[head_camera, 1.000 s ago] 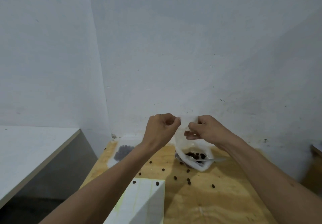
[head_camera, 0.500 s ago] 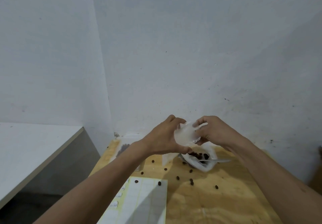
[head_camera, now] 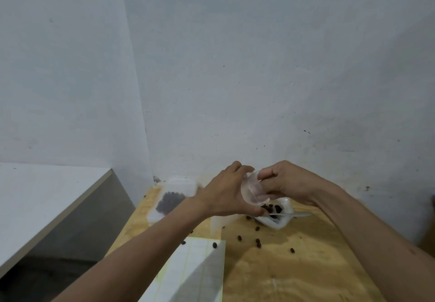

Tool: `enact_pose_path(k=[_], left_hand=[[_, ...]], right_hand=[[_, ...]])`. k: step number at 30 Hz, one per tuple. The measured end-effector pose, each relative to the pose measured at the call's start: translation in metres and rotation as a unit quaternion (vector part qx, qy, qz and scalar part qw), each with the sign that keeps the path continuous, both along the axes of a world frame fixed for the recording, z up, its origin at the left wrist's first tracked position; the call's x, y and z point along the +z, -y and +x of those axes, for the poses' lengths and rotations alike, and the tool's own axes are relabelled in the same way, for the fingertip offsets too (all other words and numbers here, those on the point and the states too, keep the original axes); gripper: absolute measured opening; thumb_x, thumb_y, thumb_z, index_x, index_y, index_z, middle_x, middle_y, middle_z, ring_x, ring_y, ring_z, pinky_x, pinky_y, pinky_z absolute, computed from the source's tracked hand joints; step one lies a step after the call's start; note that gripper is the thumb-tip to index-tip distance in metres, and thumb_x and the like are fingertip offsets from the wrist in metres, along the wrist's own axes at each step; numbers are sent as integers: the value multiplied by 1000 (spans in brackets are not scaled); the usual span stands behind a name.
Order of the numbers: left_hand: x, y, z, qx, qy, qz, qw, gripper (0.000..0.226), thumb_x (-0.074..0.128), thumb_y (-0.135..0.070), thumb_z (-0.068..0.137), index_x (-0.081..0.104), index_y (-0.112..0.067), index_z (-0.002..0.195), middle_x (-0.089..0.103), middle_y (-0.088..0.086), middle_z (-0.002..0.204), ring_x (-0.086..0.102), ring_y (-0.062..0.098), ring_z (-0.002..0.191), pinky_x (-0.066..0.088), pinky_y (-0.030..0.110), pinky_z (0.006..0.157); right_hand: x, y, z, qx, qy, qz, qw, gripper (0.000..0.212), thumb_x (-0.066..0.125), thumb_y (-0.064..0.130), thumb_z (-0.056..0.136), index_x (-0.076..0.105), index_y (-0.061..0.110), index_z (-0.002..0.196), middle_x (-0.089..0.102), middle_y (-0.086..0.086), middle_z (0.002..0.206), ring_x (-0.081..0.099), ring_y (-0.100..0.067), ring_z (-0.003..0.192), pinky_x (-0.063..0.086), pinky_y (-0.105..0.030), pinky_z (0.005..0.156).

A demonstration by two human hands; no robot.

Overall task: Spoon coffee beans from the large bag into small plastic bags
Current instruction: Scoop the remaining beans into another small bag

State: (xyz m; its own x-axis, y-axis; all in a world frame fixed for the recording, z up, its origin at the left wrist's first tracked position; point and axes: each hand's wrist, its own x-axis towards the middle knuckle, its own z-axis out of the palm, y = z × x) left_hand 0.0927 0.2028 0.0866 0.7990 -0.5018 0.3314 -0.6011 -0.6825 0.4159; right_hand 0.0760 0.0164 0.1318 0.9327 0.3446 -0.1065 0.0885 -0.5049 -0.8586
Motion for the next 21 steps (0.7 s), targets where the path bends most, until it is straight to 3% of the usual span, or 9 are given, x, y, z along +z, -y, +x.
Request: enact_pose_path(k=[2,4,8,11,15,17,21], left_hand=[[-6,2,2,-1,-16,2,1000,95,87,-57,66,45,-19,142,46,-10,117,49,6,98,43,19,78],[-10,4,2,-1,-20,4,1000,96,87,-57,65,45,-19,142,44,-11,114,48,6,95,41,20,76],[-13,5,3,-24,-10,30,999,103,88,-60,62,44,-16,144,40,-11,114,46,9,97,46,27,85],[-13,1,5,-20,-23,28,999,100,87,-59,65,44,-17,144,46,-8,120,49,10,105,49,31,92],[-12,2,8,-27,-6,55,998,96,84,-54,71,40,-17,148,51,-4,132,51,15,114,42,26,94],[-15,3,11,-18,-4,43,999,90,83,-54,74,43,-17,145,54,-3,133,54,17,114,42,26,91],[-17,3,16,19,-23,37,999,89,80,-59,74,45,-18,144,56,-2,134,55,17,116,48,34,96]], right_hand=[[-5,-2,3,-30,-20,-3,999,40,62,-3,85,59,15,49,50,-2,54,51,-12,54,48,-22,59],[-8,-5,4,-53,-31,-28,998,28,63,0,79,62,10,53,53,-3,55,52,-9,49,47,-21,55],[-10,-5,6,-69,-76,-56,993,17,70,7,65,67,13,49,56,-6,56,54,-17,58,47,-31,66],[-14,-3,8,-70,-49,-71,994,10,70,9,62,64,8,55,45,-8,60,42,-21,62,36,-35,62],[-24,2,13,-71,-30,-54,996,20,73,8,67,57,6,55,43,-6,59,39,-18,59,33,-33,59],[-24,2,12,-62,-16,-41,997,19,75,9,72,64,1,60,52,-9,59,48,-17,59,39,-29,58],[-23,13,11,-90,51,10,995,8,80,16,83,80,17,75,77,0,76,74,-12,75,60,-25,74]])
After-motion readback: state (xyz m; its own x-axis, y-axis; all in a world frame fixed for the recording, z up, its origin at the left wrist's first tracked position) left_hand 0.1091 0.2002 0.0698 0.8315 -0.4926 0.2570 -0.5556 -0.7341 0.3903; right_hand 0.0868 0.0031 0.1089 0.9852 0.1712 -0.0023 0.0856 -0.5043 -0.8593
